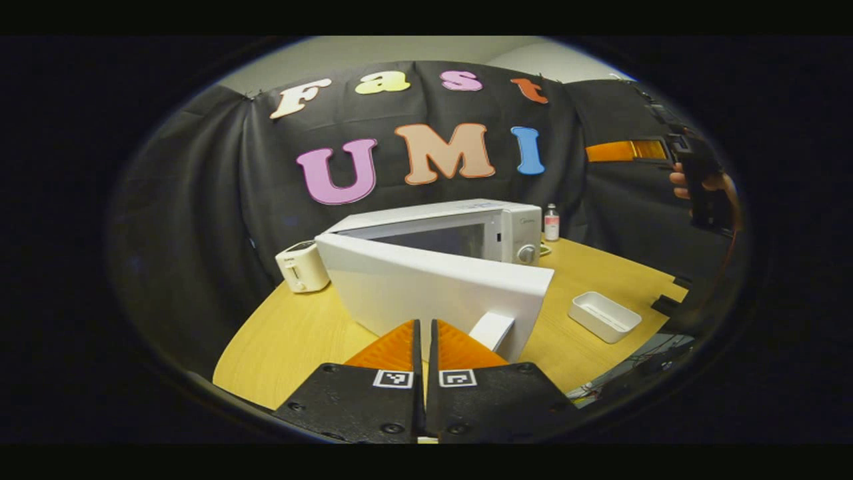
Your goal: Open the microwave oven with the left hand, put the food in, and close the microwave oven.
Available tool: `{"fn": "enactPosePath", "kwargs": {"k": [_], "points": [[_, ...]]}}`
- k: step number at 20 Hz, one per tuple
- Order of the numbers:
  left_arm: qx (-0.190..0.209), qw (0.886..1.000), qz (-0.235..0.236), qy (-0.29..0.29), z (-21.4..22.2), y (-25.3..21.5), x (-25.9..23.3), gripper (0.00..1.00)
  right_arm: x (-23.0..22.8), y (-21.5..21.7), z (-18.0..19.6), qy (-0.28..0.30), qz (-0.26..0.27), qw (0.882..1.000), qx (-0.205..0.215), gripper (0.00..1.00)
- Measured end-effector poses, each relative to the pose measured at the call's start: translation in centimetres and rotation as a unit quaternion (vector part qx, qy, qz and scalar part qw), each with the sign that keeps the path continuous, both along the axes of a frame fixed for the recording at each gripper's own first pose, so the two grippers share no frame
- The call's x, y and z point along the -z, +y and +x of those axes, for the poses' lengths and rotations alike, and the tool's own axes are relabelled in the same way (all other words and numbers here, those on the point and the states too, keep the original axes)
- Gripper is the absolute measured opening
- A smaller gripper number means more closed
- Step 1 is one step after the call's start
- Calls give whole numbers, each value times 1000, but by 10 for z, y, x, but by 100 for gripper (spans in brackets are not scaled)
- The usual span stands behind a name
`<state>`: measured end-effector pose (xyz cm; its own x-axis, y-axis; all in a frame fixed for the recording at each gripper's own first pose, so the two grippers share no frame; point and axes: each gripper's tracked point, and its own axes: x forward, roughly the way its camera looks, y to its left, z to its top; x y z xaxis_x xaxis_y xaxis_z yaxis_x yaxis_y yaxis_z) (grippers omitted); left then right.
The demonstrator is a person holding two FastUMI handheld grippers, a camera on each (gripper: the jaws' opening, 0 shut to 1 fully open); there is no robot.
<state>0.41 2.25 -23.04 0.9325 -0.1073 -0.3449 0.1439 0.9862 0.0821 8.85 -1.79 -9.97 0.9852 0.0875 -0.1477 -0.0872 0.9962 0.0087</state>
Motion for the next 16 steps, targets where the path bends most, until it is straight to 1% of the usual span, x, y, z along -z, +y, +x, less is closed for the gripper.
{"fn": "enactPosePath", "kwargs": {"k": [8, 12, 14, 16], "points": [[40, 999, -5, -8, 38, -41, -2, 1, -4, -18, 0, -1, -8, 1000, 6, 92], [37, 999, -36, -6, 58, -58, -2, 0, -2, -25, 1, 4, -10, 1000, 5, 93], [39, 998, -40, -5, 66, -65, -2, 1, -5, -26, 2, 0, -6, 1000, 3, 93], [44, 998, -40, -11, 77, -72, -5, 0, -7, -30, 3, -2, -7, 1000, 0, 93]]}}
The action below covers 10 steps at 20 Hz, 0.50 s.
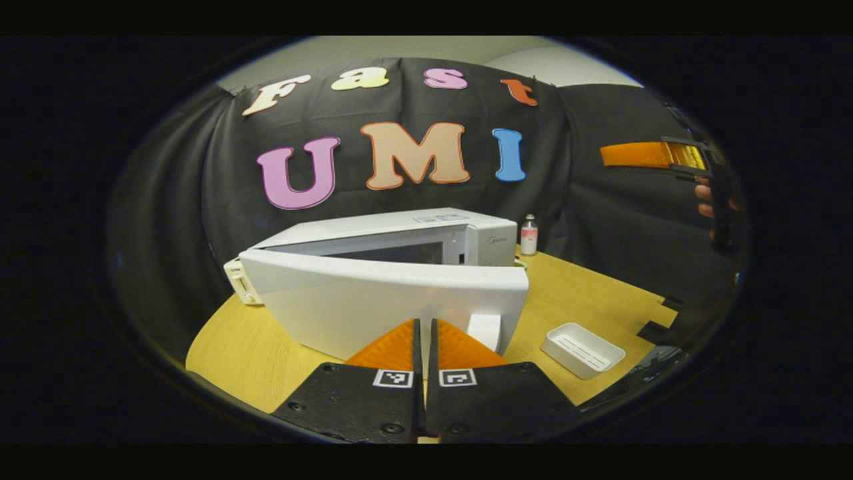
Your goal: Open the microwave oven with the left hand, put the food in, and close the microwave oven.
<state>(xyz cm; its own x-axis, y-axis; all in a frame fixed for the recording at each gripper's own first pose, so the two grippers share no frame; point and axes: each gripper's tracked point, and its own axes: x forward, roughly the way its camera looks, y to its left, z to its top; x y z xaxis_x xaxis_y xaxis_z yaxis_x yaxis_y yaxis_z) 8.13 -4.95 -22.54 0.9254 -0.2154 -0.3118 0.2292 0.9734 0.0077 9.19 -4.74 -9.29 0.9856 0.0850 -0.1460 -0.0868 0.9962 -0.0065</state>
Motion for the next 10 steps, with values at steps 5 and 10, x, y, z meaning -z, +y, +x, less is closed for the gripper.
{"fn": "enactPosePath", "kwargs": {"k": [5, 10], "points": [[-4, 1000, -8, -4, 26, -8, -1, 0, -5, -14, -1, -2, 4, 1000, 2, 93], [-10, 1000, -12, -6, 52, -19, 0, 0, -8, -30, -7, -5, -1, 1000, 3, 93]]}}
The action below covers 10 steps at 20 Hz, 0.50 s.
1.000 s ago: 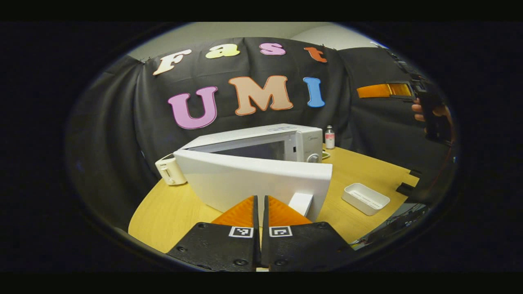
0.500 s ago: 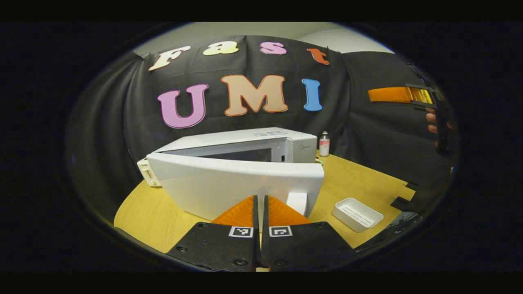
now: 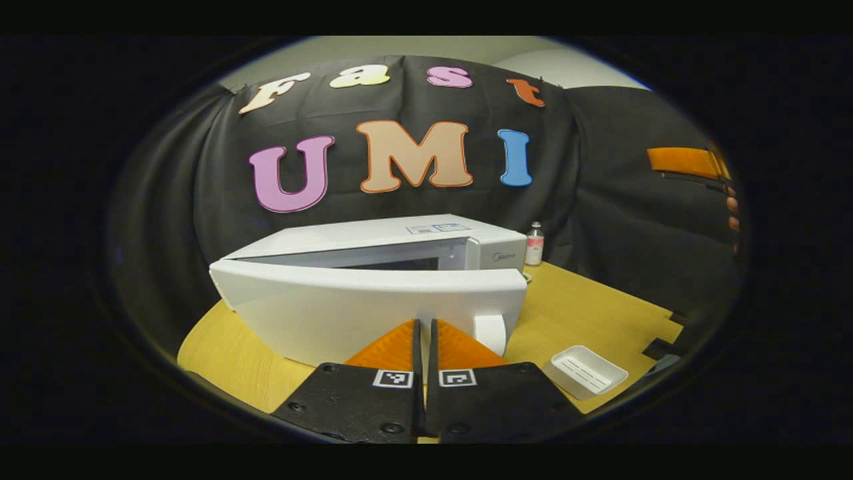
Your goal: Open the microwave oven with the left hand, put the food in, and close the microwave oven.
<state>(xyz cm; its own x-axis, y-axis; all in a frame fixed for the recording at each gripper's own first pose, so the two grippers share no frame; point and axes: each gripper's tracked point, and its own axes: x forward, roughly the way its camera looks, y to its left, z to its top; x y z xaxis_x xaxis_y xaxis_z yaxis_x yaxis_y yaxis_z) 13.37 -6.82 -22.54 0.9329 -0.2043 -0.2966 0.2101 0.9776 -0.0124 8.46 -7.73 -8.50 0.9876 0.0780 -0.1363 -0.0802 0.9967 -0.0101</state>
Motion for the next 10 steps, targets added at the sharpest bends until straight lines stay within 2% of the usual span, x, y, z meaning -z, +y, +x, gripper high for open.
{"fn": "enactPosePath", "kwargs": {"k": [10], "points": [[-17, 1000, -3, -15, 43, -16, -4, 0, -1, -32, -13, 3, -5, 1000, -3, 93]]}}
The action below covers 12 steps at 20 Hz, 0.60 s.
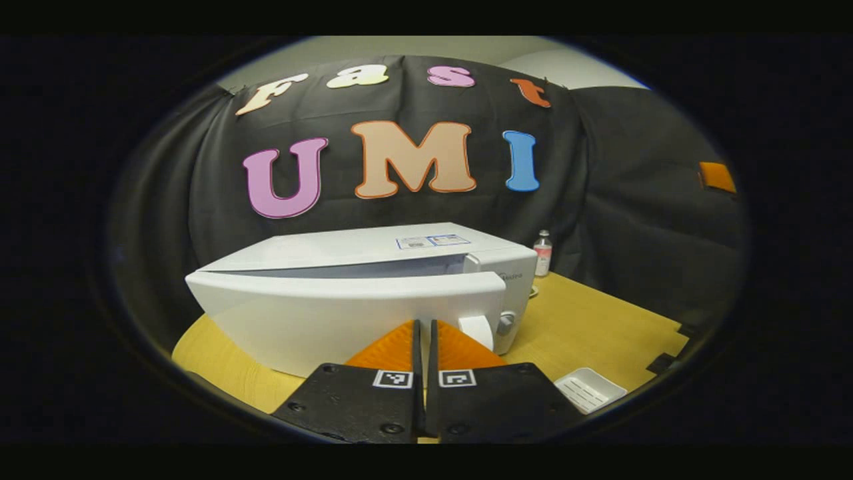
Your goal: Open the microwave oven with the left hand, put the food in, and close the microwave oven.
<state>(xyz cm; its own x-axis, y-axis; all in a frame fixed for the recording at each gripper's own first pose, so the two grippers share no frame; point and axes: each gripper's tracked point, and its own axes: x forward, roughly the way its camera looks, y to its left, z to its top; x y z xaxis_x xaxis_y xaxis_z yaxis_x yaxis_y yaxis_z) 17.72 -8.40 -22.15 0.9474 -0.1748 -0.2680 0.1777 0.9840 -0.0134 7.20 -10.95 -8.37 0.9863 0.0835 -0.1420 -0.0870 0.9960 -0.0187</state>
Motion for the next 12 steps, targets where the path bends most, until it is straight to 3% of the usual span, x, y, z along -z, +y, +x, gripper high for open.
{"fn": "enactPosePath", "kwargs": {"k": [12], "points": [[-33, 999, -5, -21, 36, -2, -12, 0, 5, -18, 2, 3, -12, 1000, -8, 93]]}}
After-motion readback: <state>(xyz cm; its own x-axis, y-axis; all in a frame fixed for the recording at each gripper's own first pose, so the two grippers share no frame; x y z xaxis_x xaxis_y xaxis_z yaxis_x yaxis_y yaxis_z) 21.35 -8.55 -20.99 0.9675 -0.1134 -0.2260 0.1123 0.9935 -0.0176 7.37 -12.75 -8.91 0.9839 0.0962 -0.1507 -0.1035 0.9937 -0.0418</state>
